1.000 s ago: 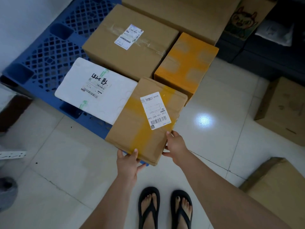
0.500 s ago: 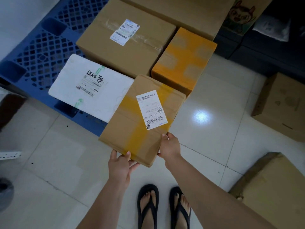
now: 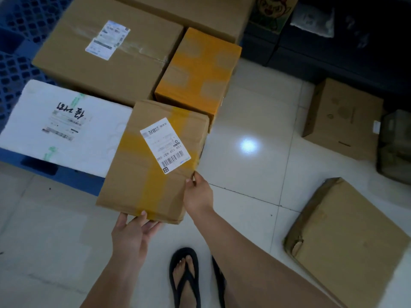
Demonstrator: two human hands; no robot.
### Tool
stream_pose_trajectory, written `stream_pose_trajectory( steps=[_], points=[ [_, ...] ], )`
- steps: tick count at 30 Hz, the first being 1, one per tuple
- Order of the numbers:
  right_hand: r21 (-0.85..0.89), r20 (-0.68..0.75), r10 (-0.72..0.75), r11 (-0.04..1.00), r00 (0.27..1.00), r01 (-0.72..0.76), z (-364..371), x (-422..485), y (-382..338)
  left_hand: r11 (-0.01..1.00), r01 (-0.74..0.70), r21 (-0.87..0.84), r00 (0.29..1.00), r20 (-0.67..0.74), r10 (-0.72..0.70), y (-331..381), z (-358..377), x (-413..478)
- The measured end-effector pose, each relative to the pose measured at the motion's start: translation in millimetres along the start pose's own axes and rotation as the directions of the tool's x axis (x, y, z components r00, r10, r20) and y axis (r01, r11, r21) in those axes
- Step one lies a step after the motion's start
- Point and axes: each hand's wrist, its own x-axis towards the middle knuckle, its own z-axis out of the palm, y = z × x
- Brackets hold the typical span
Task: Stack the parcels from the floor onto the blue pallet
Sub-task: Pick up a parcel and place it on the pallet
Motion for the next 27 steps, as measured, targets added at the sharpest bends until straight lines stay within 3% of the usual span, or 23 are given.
stream_pose_trajectory(
  steps=[12,16,21,27],
  points=[
    [-0.028,-0.063,0.043,0.999,0.997,-0.045,-14,-2,10,0.989,-0.062,0.133,0.998,-0.008,0.064,7,19,-2],
    [-0.059,-0.009,-0.041,0.997,0.999,0.041,-21,10,-5,0.992,-0.016,0.122,0.997,-0.078,0.025,8,31,9],
    [-0.046,-0.001,-0.023,0.999,1.000,0.023,-23,21,-11,0.992,-0.006,0.127,0.994,-0.112,0.020,11,38,15],
    [-0.063,-0.004,-0.023,0.998,1.000,0.022,-23,25,-12,0.984,0.120,0.133,0.976,-0.195,-0.093,14,41,23]
  ],
)
